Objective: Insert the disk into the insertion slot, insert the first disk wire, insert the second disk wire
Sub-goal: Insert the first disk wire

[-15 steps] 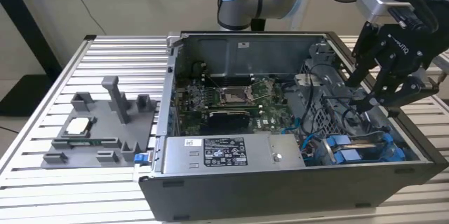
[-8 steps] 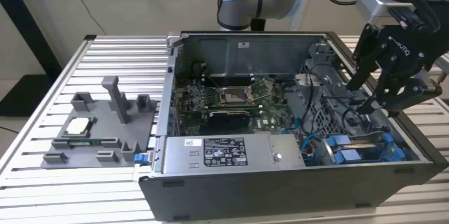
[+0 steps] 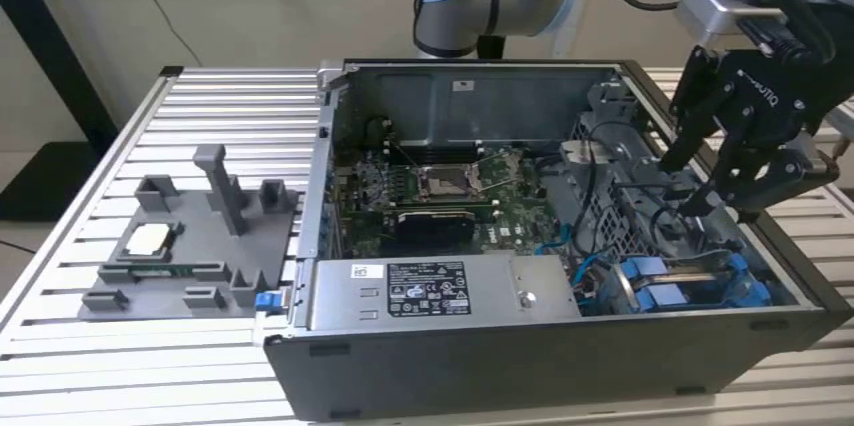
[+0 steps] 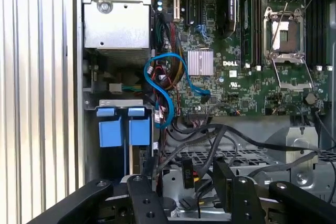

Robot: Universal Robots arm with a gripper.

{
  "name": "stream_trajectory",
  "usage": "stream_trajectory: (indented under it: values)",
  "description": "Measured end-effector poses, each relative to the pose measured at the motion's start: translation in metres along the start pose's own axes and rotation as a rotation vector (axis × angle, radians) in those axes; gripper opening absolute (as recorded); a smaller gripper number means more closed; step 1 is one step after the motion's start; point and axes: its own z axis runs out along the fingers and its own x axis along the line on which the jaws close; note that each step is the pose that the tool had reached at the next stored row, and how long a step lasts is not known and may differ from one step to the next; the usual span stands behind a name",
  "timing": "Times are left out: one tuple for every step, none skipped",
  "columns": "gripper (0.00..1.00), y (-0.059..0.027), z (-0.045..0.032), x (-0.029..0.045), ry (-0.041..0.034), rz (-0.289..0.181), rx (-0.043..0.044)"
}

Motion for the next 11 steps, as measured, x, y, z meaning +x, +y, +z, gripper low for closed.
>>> stream_trajectory:
  values:
    - [0.55, 0.0026, 0.0003, 0.0001, 0.0000, 0.000, 0.0010]
    - [0.55, 0.0048, 0.0009, 0.0002, -0.0001, 0.000, 0.0017]
    - [0.55, 0.0064, 0.0014, 0.0003, -0.0002, 0.000, 0.0023]
    - [0.55, 0.0063, 0.0014, 0.0003, -0.0002, 0.000, 0.0024]
    - [0.55, 0.0060, 0.0027, 0.0004, -0.0001, 0.000, 0.0023]
    - [0.55, 0.0031, 0.0027, 0.0004, -0.0002, 0.000, 0.0022]
    - [0.55, 0.0010, 0.0025, 0.0003, 0.0000, 0.000, 0.0021]
    - [0.55, -0.0003, 0.0024, 0.0002, 0.0001, -0.001, 0.0021]
    - [0.55, -0.0006, 0.0024, 0.0002, 0.0000, -0.001, 0.0021]
    - [0.55, -0.0006, 0.0024, 0.0002, 0.0000, -0.001, 0.0021]
    - [0.55, -0.0006, 0.0024, 0.0002, 0.0000, -0.001, 0.0021]
